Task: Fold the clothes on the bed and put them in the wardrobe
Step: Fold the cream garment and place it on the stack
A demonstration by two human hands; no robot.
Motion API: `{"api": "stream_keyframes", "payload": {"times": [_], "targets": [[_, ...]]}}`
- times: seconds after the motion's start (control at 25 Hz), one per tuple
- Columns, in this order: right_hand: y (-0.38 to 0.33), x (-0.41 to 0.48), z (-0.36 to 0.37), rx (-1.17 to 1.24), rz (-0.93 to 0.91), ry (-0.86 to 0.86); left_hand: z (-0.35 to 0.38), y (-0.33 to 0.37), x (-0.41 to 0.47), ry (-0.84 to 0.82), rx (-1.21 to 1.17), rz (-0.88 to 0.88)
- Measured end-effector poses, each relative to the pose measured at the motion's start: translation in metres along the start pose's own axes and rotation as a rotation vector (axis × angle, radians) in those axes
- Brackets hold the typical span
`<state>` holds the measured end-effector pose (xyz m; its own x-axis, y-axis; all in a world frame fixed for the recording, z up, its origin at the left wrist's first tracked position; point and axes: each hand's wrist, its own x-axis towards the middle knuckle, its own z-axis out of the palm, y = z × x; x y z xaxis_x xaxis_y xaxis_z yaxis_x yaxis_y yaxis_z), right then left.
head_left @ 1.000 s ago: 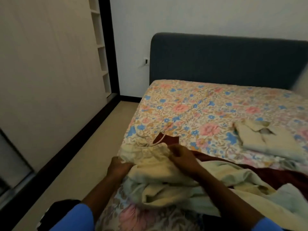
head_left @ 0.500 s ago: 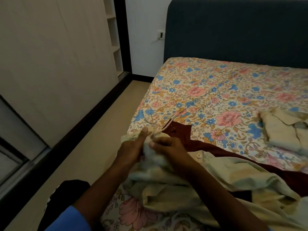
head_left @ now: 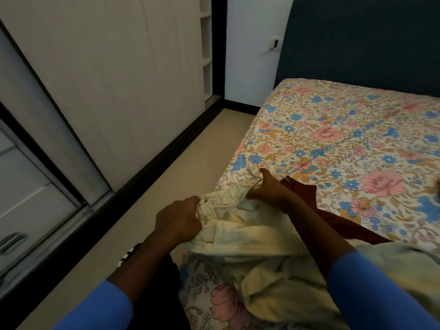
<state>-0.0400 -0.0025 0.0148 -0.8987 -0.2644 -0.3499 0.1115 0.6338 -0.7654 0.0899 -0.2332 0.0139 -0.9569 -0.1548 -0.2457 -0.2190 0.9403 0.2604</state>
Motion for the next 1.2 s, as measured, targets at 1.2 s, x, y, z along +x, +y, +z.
{"api": "stream_keyframes", "payload": {"times": [1.2], "targets": [[-0.299, -0.397, -0.295, -1.944, -1.257, 1.057, -0.536, 0.158, -0.182, 1.441, 0.600, 0.364]]}}
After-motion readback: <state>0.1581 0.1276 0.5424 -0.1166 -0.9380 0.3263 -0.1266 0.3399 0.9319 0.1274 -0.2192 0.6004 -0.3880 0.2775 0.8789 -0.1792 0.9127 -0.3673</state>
